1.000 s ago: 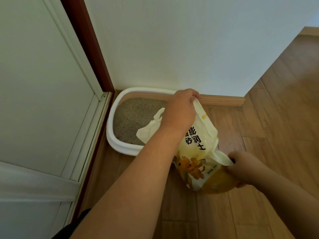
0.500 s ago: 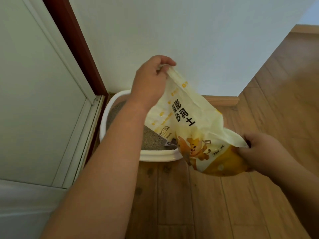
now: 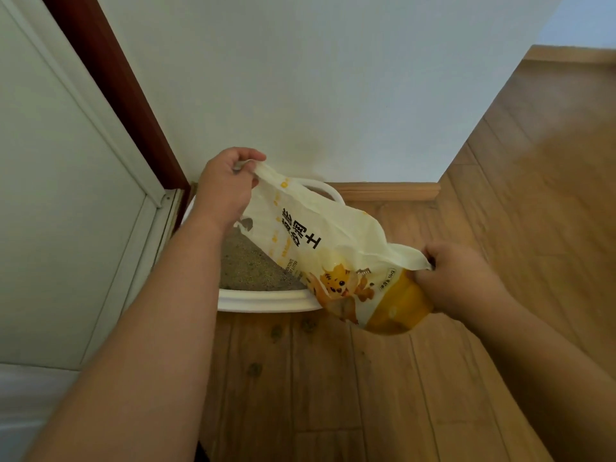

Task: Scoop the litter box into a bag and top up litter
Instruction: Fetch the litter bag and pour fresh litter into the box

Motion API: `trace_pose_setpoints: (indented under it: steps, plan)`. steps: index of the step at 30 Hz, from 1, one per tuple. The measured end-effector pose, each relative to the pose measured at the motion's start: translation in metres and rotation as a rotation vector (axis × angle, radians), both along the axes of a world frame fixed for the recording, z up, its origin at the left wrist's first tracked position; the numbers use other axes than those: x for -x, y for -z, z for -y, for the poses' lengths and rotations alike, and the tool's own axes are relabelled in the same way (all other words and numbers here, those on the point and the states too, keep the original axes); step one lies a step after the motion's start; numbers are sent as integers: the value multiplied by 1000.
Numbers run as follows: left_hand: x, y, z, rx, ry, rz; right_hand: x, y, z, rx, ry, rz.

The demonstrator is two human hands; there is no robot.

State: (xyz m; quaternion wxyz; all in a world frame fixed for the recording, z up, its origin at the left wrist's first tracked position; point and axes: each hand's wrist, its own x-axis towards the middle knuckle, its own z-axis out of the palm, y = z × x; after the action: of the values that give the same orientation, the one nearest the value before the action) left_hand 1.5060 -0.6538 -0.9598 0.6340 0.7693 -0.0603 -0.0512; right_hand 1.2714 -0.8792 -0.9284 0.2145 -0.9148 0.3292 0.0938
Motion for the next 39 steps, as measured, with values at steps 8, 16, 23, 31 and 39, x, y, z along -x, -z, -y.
trace_pose_setpoints:
  steps: [8,16,23,31,39]
  plan:
    - [-8,6,-16,-17,46,6,0,-8,-1,12,9,31]
    - [-8,20,-30,8,11,-91,-1,-10,-1,51,-22,77]
    - [-3,26,-37,38,-45,-167,-5,-15,-7,68,-23,84]
    - [-1,28,-40,52,-80,-218,-7,-20,-10,96,-41,110]
    - [3,23,-36,63,-83,-204,-2,-23,-8,109,-66,121]
